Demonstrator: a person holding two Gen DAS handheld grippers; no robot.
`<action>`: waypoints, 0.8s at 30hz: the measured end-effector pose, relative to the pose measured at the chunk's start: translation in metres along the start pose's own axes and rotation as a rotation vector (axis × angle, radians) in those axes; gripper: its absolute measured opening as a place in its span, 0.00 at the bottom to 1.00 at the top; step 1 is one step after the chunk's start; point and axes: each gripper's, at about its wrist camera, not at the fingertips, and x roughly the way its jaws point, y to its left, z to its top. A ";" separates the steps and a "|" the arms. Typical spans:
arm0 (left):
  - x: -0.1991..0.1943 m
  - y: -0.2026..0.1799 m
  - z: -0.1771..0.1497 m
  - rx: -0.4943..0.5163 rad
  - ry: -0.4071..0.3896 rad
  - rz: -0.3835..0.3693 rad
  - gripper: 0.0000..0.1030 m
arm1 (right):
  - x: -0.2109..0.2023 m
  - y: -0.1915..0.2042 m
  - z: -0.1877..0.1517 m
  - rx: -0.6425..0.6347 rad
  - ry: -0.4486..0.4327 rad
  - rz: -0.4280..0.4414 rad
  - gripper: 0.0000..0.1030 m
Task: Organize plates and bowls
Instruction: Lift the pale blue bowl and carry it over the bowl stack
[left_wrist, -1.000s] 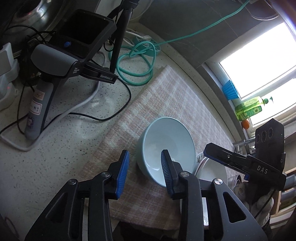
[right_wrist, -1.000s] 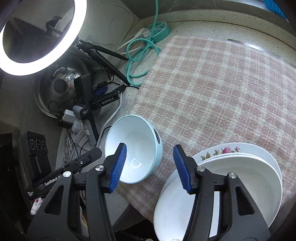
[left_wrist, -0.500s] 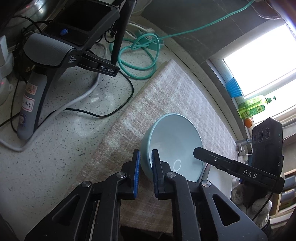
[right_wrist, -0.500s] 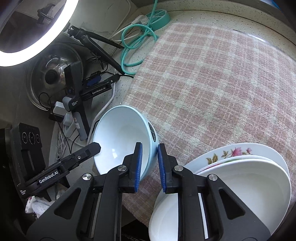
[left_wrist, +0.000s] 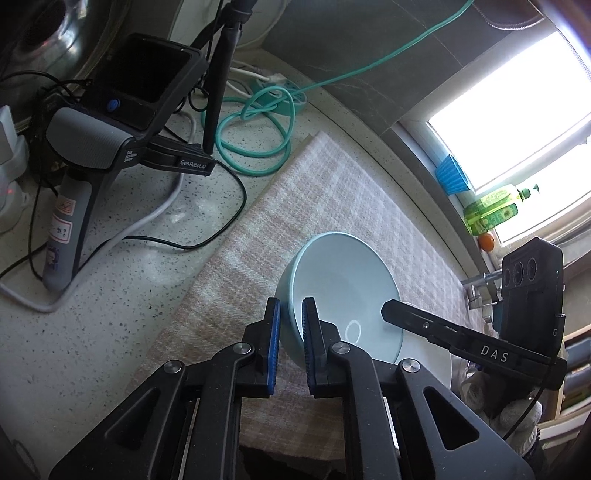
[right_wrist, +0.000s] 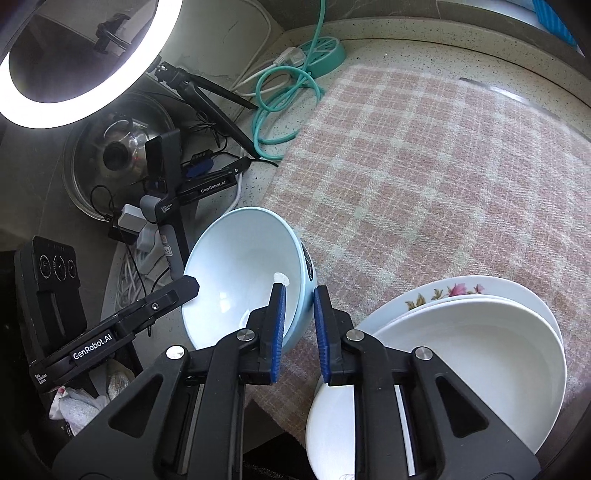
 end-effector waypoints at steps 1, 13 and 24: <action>-0.002 -0.003 0.000 0.006 -0.004 -0.003 0.10 | -0.005 0.000 -0.001 -0.001 -0.008 0.001 0.16; -0.022 -0.057 -0.005 0.089 -0.035 -0.090 0.10 | -0.079 -0.017 -0.027 0.033 -0.111 0.024 0.16; -0.007 -0.128 -0.018 0.210 0.021 -0.192 0.10 | -0.150 -0.065 -0.063 0.127 -0.217 -0.014 0.16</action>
